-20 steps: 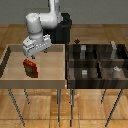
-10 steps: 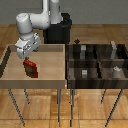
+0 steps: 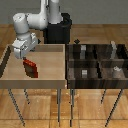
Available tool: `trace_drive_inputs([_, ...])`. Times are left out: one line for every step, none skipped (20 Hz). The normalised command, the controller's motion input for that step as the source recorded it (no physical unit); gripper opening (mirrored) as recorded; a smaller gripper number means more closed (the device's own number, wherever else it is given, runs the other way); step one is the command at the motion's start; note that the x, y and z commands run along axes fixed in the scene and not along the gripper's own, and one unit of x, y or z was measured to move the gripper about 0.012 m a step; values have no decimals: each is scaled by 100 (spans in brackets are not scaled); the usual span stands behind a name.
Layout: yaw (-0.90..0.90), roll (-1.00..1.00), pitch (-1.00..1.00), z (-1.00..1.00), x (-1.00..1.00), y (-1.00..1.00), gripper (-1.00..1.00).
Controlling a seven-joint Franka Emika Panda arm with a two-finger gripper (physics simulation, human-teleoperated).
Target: Place the box of cereal into the appropriate compartment.
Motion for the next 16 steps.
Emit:
trace_drive_inputs([0, 0, 0, -100, 0, 0, 100])
trace_drive_inputs([0, 0, 0, -100, 0, 0, 100])
trace_drive_inputs([0, 0, 0, -100, 0, 0, 100])
trace_drive_inputs([0, 0, 0, -100, 0, 0, 100])
trace_drive_inputs([0, 0, 0, -100, 0, 0, 100])
trace_drive_inputs([0, 0, 0, -100, 0, 0, 100])
trace_drive_inputs([0, 0, 0, -100, 0, 0, 100])
trace_drive_inputs([0, 0, 0, -100, 0, 0, 100])
trace_drive_inputs([0, 0, 0, 0, 0, 0, 100])
trace_drive_inputs([0, 0, 0, 0, 0, 0, -100])
trace_drive_inputs([0, 0, 0, 0, 0, 0, -100])
trace_drive_inputs([0, 0, 0, 0, 0, 0, -100])
trace_drive_inputs([0, 0, 0, 0, 0, 0, -100])
trace_drive_inputs([0, 0, 0, 0, 0, 0, -100])
trace_drive_inputs([0, 0, 0, 0, 0, 0, -100])
trace_drive_inputs([0, 0, 0, 100, 0, 0, -100])
